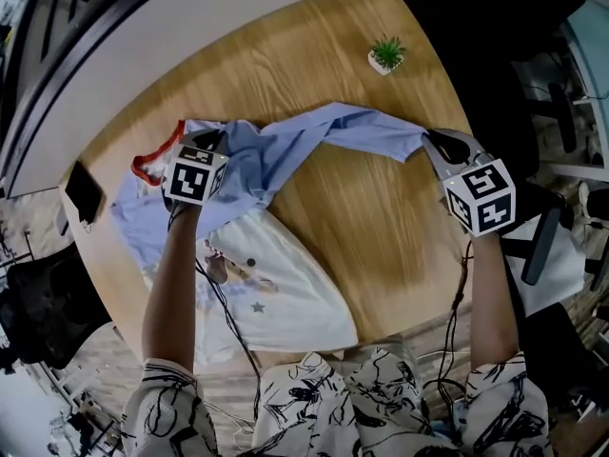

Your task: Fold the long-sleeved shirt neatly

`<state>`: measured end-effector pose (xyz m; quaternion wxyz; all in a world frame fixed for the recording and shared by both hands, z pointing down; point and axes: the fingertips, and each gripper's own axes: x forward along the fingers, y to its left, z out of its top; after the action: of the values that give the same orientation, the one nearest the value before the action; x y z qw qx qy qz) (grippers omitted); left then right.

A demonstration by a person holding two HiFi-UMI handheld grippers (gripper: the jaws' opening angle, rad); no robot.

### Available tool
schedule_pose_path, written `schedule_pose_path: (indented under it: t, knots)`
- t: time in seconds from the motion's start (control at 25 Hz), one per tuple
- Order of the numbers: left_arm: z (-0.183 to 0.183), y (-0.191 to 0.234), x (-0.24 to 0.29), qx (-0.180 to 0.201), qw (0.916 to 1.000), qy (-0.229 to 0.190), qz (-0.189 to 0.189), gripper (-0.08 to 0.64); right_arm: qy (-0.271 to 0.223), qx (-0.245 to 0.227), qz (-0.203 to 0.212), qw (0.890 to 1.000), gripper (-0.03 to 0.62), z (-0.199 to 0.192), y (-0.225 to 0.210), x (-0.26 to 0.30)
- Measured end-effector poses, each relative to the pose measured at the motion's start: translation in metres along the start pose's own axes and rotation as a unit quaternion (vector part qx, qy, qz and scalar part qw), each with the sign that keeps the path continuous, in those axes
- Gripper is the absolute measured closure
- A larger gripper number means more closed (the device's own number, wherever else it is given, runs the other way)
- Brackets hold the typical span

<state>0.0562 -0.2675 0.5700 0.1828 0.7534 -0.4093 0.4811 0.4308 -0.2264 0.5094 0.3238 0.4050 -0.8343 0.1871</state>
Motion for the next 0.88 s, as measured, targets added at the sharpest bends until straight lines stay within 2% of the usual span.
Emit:
schedule_pose_path:
  t: [0.28, 0.52, 0.88]
  knots:
    - [0.021, -0.008, 0.012, -0.017, 0.9997, -0.015, -0.009, 0.535, -0.011, -0.019, -0.042, 0.999, 0.558, 0.025, -0.053, -0.032]
    - [0.024, -0.01, 0.019, -0.033, 0.9991, -0.025, -0.004, 0.537, -0.002, -0.04, -0.083, 0.996, 0.558, 0.022, -0.085, -0.052]
    - [0.029, -0.006, 0.025, -0.052, 0.9978, -0.04, 0.005, 0.526, -0.01, -0.08, -0.119, 0.99, 0.558, 0.049, -0.107, -0.074]
